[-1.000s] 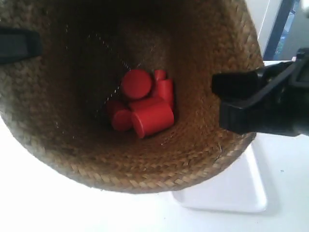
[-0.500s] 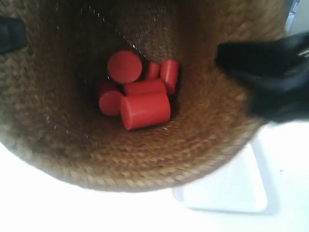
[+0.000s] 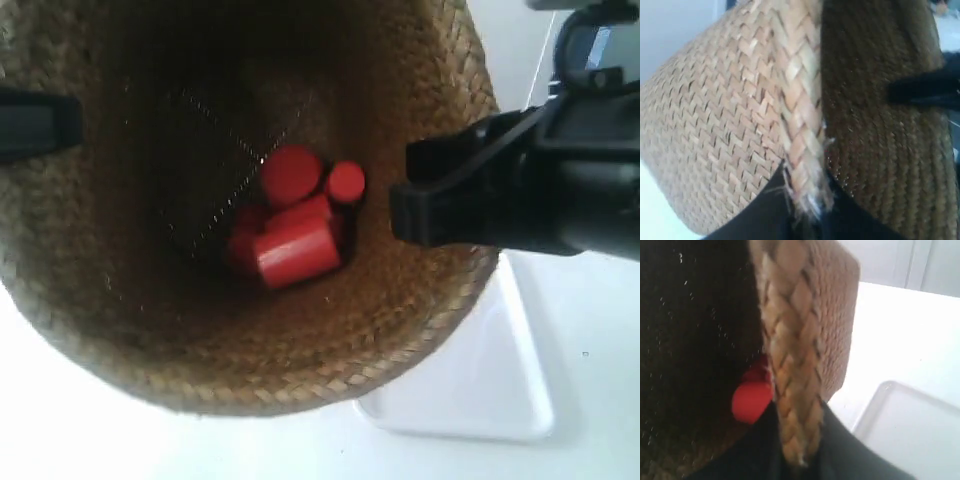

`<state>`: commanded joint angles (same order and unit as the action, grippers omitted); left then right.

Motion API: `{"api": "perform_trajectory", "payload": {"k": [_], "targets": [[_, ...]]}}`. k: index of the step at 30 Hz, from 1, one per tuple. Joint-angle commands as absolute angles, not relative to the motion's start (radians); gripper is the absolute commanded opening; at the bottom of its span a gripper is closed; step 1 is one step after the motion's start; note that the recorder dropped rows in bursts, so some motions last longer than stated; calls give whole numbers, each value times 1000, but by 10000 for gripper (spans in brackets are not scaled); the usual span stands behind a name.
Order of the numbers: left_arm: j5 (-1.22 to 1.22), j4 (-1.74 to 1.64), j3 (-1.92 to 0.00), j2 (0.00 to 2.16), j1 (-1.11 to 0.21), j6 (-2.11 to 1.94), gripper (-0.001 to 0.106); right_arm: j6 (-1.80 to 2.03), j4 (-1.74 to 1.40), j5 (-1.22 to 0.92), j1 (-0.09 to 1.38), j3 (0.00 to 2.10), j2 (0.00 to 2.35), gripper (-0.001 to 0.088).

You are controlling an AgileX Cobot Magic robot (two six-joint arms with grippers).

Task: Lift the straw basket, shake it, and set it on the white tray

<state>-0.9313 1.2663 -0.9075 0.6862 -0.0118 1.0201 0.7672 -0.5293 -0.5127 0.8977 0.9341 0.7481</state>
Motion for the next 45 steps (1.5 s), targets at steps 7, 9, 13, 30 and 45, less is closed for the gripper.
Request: {"api": "perform_trajectory", "payload": {"k": [7,9,13,30,45], "targets": [[-718,1287,-802,765,-12,1030,0,1033,-852,-567,873,800,879,0],[-860,1244,-873,738,-12,1012,0,899,-665,-587,890,867,835,0],[-883,1224,-933,685,-12,994,0,791,-539,-544,915,895,737,0],[-781,1121,-882,755,-12,862,0,1133,-883,-709,926,836,914,0],[-878,1161,-924,713,-13,890,0,984,-695,-659,994,923,799,0]]}}
